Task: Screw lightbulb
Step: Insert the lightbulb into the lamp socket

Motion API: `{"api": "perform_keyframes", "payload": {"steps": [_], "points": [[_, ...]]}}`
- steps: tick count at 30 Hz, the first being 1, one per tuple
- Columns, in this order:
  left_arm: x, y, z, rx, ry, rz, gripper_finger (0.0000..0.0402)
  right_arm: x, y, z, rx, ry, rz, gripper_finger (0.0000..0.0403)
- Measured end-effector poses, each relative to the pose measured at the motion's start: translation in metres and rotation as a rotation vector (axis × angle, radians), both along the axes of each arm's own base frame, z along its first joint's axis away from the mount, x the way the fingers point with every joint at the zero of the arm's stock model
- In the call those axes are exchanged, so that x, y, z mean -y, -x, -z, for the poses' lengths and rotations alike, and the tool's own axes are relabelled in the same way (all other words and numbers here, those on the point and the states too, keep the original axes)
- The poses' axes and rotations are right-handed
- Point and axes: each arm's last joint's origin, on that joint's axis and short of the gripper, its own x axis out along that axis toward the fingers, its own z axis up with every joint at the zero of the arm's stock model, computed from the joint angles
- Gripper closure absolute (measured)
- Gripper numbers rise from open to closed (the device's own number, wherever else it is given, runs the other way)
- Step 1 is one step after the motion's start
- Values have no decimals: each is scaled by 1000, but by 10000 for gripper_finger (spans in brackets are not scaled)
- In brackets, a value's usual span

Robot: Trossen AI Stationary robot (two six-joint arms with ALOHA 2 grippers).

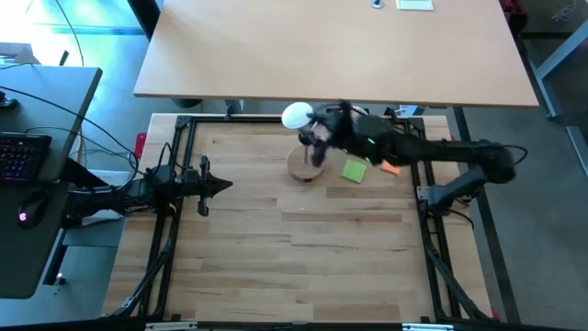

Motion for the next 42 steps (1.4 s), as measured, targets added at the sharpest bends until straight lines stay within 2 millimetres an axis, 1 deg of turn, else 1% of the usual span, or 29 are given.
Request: {"api": "perform_keyframes", "payload": {"steps": [3, 5, 8, 10, 12, 16, 18, 24, 34, 38, 42], "points": [[0, 0, 0, 0, 0, 0, 401, 18, -24, -21, -101, -17, 19, 183], [0, 0, 0, 0, 0, 0, 401, 31, -36, -30, -189, -20, 45, 183], [0, 0, 0, 1, 0, 0, 401, 46, -47, -43, -273, -49, 83, 183], [0, 0, 0, 0, 0, 0, 401, 56, -49, -50, -303, -86, 113, 183], [0, 0, 0, 0, 0, 0, 401, 63, -48, -53, -344, -126, 131, 183], [0, 0, 0, 0, 0, 0, 401, 72, -52, -44, -423, -187, 118, 183], [0, 0, 0, 0, 0, 0, 401, 73, -53, -40, -438, -204, 100, 183], [0, 0, 0, 0, 0, 0, 401, 70, -50, -34, -477, -246, 121, 183], [0, 0, 0, 1, 0, 0, 401, 61, -43, -36, -512, -247, 154, 183], [0, 0, 0, 0, 0, 0, 401, 57, -37, -40, -521, -245, 153, 183], [0, 0, 0, 0, 0, 0, 401, 51, -28, -44, -539, -247, 197, 183]]}}
